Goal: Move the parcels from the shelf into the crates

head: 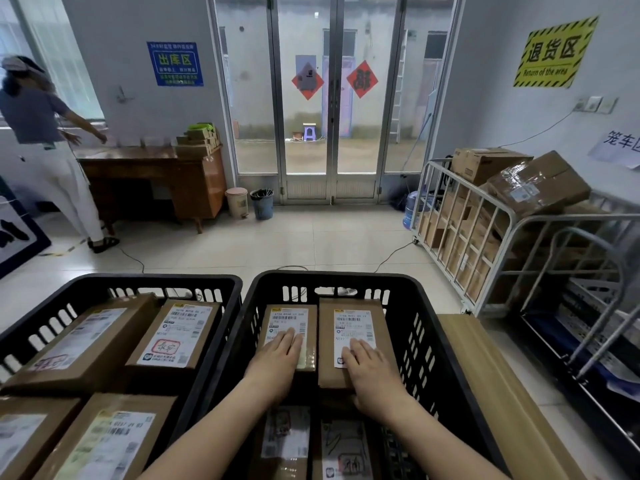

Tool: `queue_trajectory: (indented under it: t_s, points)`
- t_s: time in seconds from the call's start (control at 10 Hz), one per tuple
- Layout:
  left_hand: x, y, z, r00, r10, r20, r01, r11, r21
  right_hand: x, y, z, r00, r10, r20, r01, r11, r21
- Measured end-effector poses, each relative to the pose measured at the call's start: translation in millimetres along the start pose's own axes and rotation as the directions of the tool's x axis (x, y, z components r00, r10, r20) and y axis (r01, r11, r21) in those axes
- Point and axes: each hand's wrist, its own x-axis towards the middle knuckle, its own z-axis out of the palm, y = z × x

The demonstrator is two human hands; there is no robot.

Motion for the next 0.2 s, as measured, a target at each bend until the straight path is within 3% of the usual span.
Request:
queue_trajectory:
  t_s: [0.2]
  points:
    - [-10.9, 1.6, -9.9, 0.999, 0.004, -0.052, -0.006, 0.999, -0.034, -7.1, -1.4, -15.2, 0.999, 0.028, 0.030, -0.028, 1.000, -0.013]
